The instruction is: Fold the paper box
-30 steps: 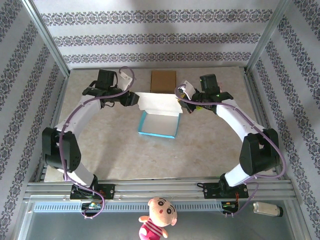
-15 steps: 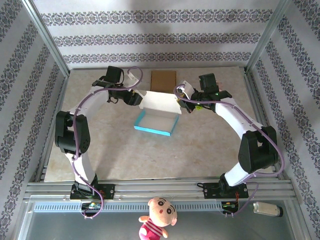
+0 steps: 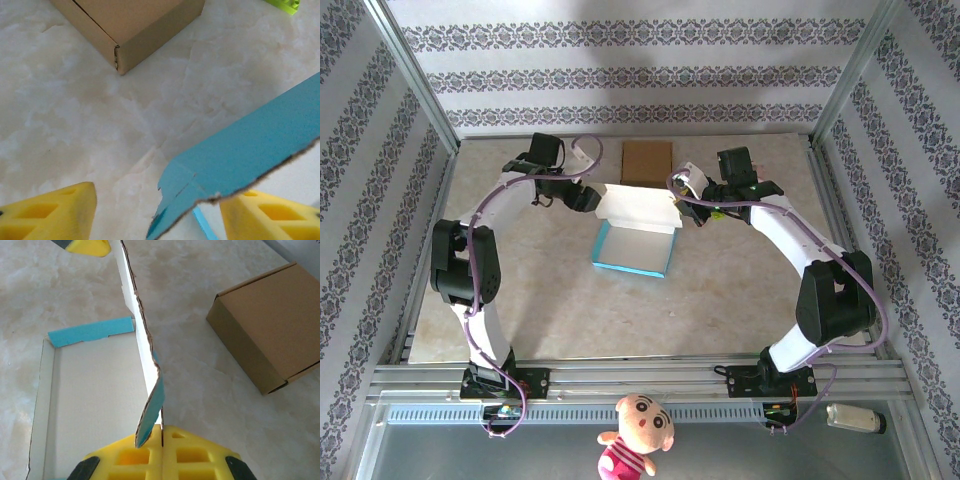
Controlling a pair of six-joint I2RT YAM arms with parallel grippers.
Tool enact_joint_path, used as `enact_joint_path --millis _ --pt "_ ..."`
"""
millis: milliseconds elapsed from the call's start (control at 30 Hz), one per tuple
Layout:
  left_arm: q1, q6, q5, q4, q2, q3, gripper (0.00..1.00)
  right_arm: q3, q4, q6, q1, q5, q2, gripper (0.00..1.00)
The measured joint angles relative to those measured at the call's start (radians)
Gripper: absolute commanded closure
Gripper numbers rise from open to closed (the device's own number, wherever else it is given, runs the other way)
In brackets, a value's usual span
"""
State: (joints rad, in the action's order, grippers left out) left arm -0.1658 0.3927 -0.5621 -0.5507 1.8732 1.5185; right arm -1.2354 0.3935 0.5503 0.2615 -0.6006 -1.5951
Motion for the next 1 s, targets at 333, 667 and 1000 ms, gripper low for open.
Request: enact_joint_path --millis 333,667,1000 --pt "0.002 -0.029 -0.053 0.0 0.05 0.013 0.66 0.0 0.0 0.0 0.0 -0.003 -0.003 1.0" --pt "0.002 -0.065 -0.083 0.027 0.05 0.009 0.7 0.0 -0.004 -0.005 0.005 -0.003 -0.004 1.0" --pt "0.002 -0.093 -0.088 0.032 0.04 0.004 0.9 0.0 -0.008 -0.013 0.014 0.01 -0.006 1.0"
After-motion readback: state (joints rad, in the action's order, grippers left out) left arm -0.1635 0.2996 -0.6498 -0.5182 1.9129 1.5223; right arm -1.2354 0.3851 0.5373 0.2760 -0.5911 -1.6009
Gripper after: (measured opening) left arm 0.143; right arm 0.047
